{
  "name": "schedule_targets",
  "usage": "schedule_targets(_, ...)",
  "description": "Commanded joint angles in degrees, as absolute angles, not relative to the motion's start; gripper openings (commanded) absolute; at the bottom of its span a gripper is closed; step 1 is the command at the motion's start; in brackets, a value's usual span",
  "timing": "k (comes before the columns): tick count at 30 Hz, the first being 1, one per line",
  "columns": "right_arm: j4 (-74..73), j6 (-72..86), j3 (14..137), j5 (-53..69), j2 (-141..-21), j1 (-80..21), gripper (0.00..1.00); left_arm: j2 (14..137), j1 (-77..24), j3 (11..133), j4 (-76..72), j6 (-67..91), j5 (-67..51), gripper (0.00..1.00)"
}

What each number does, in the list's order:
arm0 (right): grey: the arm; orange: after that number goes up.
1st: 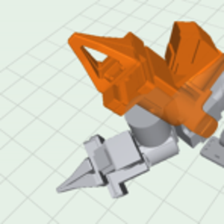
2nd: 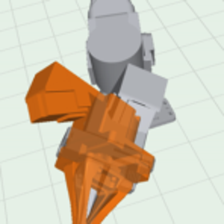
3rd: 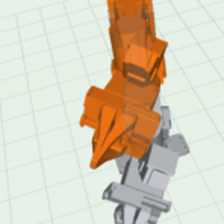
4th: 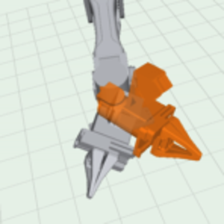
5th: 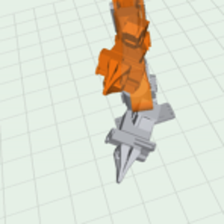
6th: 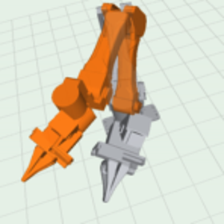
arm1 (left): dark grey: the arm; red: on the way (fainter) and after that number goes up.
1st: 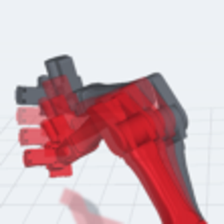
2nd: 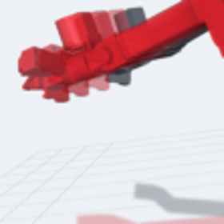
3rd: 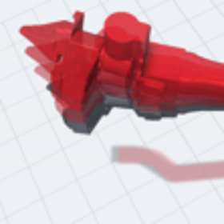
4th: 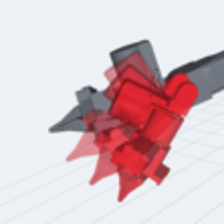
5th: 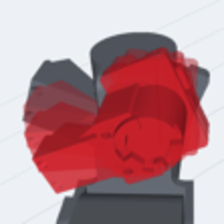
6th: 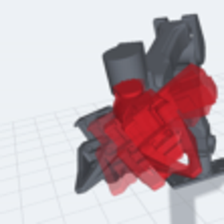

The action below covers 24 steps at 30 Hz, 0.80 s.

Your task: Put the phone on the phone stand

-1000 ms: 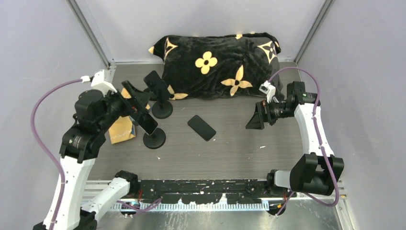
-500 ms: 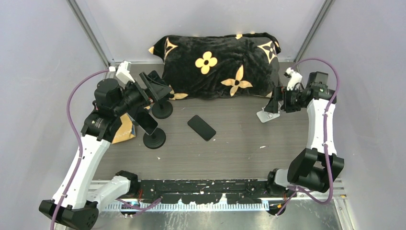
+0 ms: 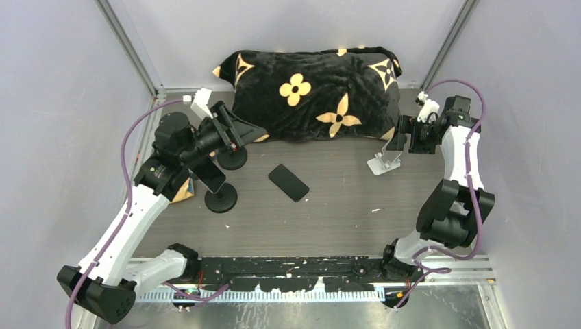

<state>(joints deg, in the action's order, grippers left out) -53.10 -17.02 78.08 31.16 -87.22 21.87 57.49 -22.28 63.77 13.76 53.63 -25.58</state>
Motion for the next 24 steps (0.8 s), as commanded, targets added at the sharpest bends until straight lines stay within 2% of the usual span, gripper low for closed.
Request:
schedule_targets(1, -52.3, -18.0, 82.3, 31.5, -90.9, 22.1, 0.89, 58.0, -25.6, 62.7, 8.2, 54.2, -25.2, 0.77)
schedule_targets(3, -52.9, -19.5, 82.9, 31.6, -92.8, 22.1, 0.82, 58.2, -26.9, 62.4, 7.7, 54.3, -24.3, 0.77)
schedule_targets(7, -53.9, -21.4, 84.1, 31.6, -95.9, 22.1, 0.61, 58.8, -29.1, 61.8, 7.1, 54.3, -23.0, 0.77)
schedule_targets(10, -55.5, -23.0, 84.9, 32.2, -97.7, 22.1, 0.49, 59.3, -29.7, 61.7, 6.9, 54.4, -22.7, 0.77)
schedule_targets(16, -57.1, -26.6, 84.8, 32.9, -99.1, 22.1, 0.33, 59.1, -29.8, 61.7, 6.9, 53.8, -22.4, 0.77)
schedule_targets(24, -60.6, -32.2, 87.8, 32.5, -102.1, 22.1, 0.19, 58.8, -29.9, 61.5, 6.9, 53.4, -22.3, 0.76)
